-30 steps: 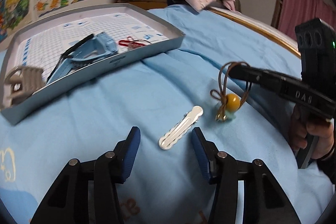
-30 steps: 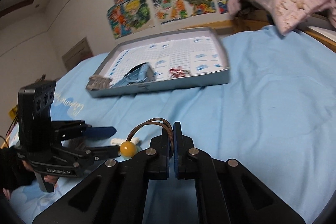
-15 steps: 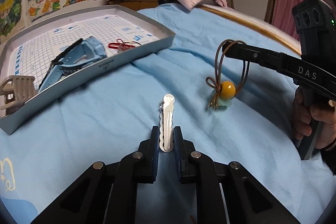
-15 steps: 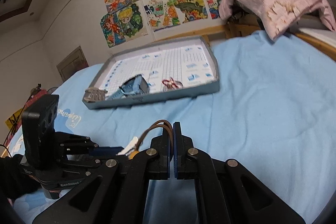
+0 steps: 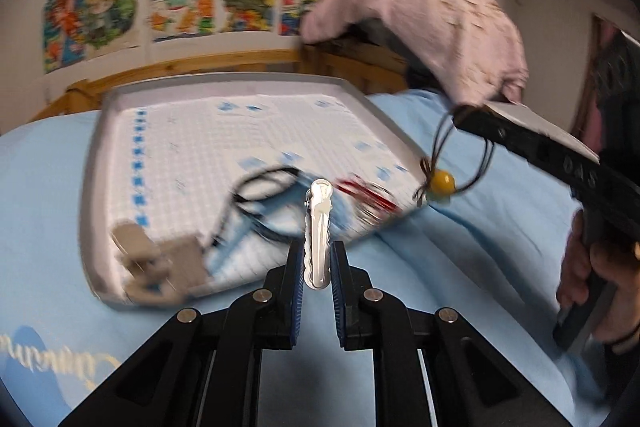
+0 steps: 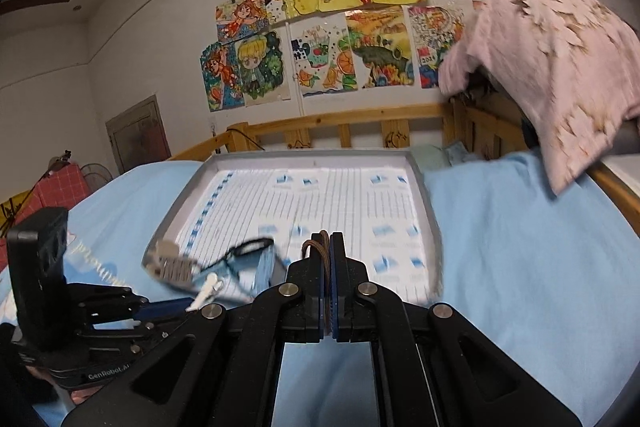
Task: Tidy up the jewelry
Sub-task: 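Carry the cord bracelet with the right tool while the left tool carries the hair clip over the tray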
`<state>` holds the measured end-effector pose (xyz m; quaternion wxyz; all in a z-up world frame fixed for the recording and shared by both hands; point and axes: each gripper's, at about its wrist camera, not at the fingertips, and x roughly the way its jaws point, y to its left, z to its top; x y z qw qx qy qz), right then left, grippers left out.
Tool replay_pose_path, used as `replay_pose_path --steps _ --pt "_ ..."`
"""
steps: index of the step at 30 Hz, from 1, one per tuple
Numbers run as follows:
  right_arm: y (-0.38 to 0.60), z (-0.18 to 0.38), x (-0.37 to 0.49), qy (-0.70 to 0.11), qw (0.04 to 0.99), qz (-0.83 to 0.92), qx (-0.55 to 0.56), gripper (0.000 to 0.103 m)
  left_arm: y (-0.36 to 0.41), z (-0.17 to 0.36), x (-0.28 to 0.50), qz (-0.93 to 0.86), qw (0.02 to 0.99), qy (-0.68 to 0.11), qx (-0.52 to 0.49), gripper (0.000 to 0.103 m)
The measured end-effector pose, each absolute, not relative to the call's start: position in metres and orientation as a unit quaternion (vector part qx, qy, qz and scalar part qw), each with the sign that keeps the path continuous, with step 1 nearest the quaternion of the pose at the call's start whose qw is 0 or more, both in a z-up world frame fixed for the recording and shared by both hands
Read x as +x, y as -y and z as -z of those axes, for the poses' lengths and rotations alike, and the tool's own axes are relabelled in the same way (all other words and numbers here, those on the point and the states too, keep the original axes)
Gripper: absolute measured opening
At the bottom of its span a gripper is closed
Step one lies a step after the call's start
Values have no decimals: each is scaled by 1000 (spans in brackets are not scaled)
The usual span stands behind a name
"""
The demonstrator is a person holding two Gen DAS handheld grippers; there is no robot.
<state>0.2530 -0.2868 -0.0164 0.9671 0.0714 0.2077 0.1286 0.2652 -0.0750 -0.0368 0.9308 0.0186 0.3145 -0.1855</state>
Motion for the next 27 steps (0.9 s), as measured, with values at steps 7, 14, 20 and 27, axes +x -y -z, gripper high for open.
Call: replay_pose_path --steps 7,14,20,27 --pt "265 34 309 -235 961 -127 71 2 79 31 317 145 930 -337 24 12" --pt "262 60 327 -268 952 -123 78 2 81 41 329 151 919 -364 14 13" --pt "268 67 326 -293 945 -117 80 3 79 41 328 142 918 -370 6 13" --pt "272 68 318 -313 940 -111 79 16 77 36 321 140 920 -366 -9 24"
